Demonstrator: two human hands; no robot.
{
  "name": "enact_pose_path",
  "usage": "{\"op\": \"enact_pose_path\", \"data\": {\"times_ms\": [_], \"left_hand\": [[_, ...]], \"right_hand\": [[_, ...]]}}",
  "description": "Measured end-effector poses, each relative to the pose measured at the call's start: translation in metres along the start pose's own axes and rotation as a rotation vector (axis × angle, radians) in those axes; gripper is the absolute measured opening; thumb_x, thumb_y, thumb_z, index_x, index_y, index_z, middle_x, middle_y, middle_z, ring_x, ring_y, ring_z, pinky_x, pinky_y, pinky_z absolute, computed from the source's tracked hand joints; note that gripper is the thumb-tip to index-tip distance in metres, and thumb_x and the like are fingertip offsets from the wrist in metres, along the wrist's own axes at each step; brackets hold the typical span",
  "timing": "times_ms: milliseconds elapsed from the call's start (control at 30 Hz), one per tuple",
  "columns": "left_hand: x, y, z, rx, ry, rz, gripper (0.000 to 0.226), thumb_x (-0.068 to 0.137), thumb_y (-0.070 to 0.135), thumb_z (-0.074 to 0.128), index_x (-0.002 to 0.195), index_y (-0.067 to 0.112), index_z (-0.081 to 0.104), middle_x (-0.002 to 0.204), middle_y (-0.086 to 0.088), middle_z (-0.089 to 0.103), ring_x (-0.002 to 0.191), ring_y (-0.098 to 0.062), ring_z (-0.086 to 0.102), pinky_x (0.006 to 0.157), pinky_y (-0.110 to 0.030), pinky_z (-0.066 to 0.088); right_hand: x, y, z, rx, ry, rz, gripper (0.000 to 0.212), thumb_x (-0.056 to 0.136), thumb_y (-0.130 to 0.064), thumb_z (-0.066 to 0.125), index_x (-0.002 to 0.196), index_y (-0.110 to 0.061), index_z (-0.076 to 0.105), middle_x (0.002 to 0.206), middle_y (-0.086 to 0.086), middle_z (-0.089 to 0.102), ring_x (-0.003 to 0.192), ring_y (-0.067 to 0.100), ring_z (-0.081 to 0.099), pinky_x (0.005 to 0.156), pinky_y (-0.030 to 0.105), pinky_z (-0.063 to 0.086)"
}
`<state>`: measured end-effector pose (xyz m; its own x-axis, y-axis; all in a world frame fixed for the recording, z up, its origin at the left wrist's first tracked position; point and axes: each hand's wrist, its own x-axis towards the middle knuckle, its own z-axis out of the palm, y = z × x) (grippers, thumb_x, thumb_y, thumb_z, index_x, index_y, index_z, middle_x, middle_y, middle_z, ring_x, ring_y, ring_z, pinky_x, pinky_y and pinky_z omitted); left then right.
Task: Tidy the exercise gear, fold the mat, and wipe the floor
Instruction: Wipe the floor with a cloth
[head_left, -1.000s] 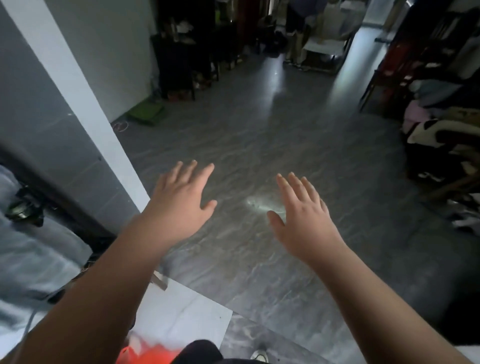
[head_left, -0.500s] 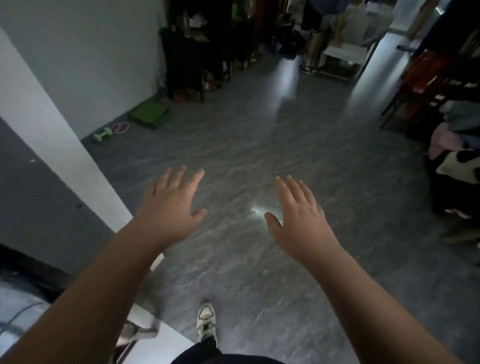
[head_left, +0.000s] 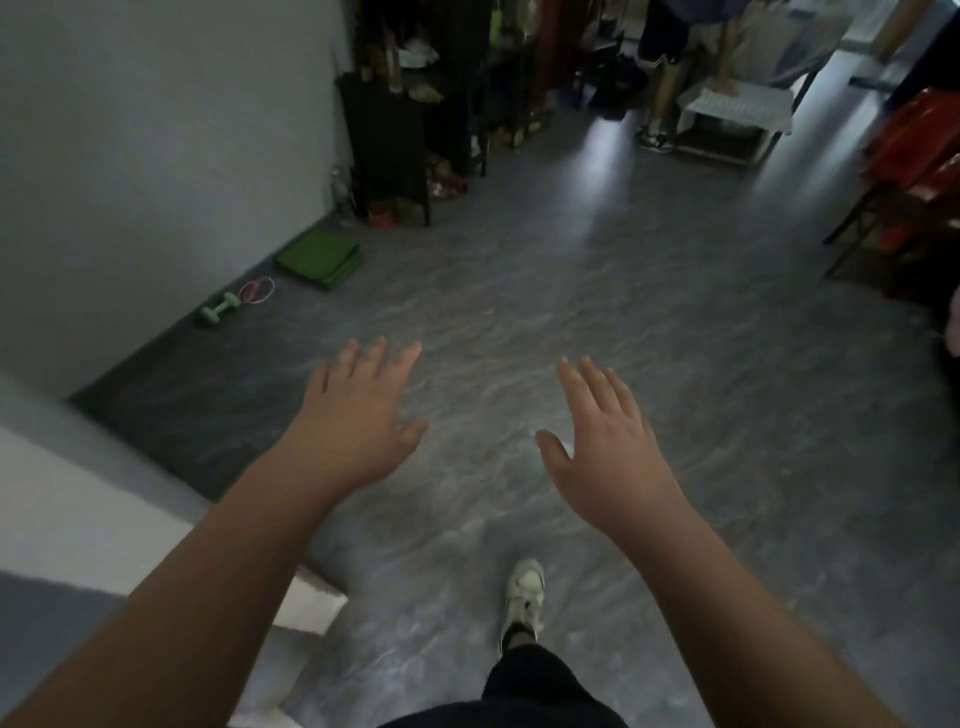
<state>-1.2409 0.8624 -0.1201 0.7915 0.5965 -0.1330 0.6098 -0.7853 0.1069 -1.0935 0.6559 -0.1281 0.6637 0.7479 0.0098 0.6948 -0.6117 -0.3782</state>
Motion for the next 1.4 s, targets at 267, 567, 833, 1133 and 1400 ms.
{"op": "enact_pose_path", "data": {"times_ms": [267, 567, 833, 1133, 1400], "left_hand": [[0.204, 0.006, -0.023, -0.004, 0.024, -0.048, 0.084, 0.092, 0.058, 0.048, 0.154, 0.039, -0.004, 0.165, -0.002, 0.0, 0.152, -0.028, -0.001, 0.121, -0.052, 0.008], [0.415, -0.007, -0.08, -0.05, 0.067, -0.138, 0.082, 0.094, 0.058, 0.045, 0.153, 0.04, -0.008, 0.165, 0.0, -0.003, 0.151, -0.025, -0.005, 0.122, -0.051, 0.007], [0.584, -0.081, -0.087, -0.111, 0.066, -0.227, 0.081, 0.094, 0.057, 0.044, 0.154, 0.039, -0.008, 0.165, -0.002, -0.004, 0.151, -0.026, -0.006, 0.122, -0.051, 0.007], [0.816, -0.194, -0.136, -0.124, 0.076, -0.253, 0.083, 0.094, 0.057, 0.046, 0.155, 0.037, -0.007, 0.166, -0.002, -0.003, 0.151, -0.027, -0.002, 0.121, -0.05, 0.006], [1.02, -0.23, -0.171, -0.088, 0.051, -0.143, 0.083, 0.093, 0.058, 0.045, 0.154, 0.038, -0.009, 0.165, -0.001, -0.002, 0.151, -0.027, -0.001, 0.121, -0.051, 0.009]], "right_hand": [[0.212, 0.053, -0.006, 0.015, 0.012, -0.048, 0.077, 0.097, -0.049, 0.048, 0.158, -0.029, 0.005, 0.167, -0.001, 0.006, 0.153, 0.021, -0.002, 0.124, 0.042, 0.013], [0.471, 0.059, -0.037, -0.012, -0.054, -0.185, 0.078, 0.097, -0.049, 0.047, 0.158, -0.028, 0.004, 0.167, -0.001, 0.004, 0.153, 0.021, -0.002, 0.124, 0.042, 0.012], [0.67, 0.023, -0.018, -0.017, -0.115, -0.269, 0.077, 0.098, -0.048, 0.047, 0.158, -0.031, 0.001, 0.167, -0.002, 0.001, 0.153, 0.02, -0.003, 0.124, 0.044, 0.014], [0.92, -0.038, 0.0, -0.018, -0.119, -0.24, 0.076, 0.098, -0.048, 0.047, 0.158, -0.032, 0.002, 0.167, -0.005, 0.0, 0.153, 0.019, -0.005, 0.124, 0.043, 0.013], [1.103, -0.04, 0.01, 0.017, -0.09, -0.178, 0.076, 0.098, -0.047, 0.047, 0.157, -0.032, 0.001, 0.167, -0.005, -0.001, 0.153, 0.018, -0.006, 0.124, 0.041, 0.013]]}}
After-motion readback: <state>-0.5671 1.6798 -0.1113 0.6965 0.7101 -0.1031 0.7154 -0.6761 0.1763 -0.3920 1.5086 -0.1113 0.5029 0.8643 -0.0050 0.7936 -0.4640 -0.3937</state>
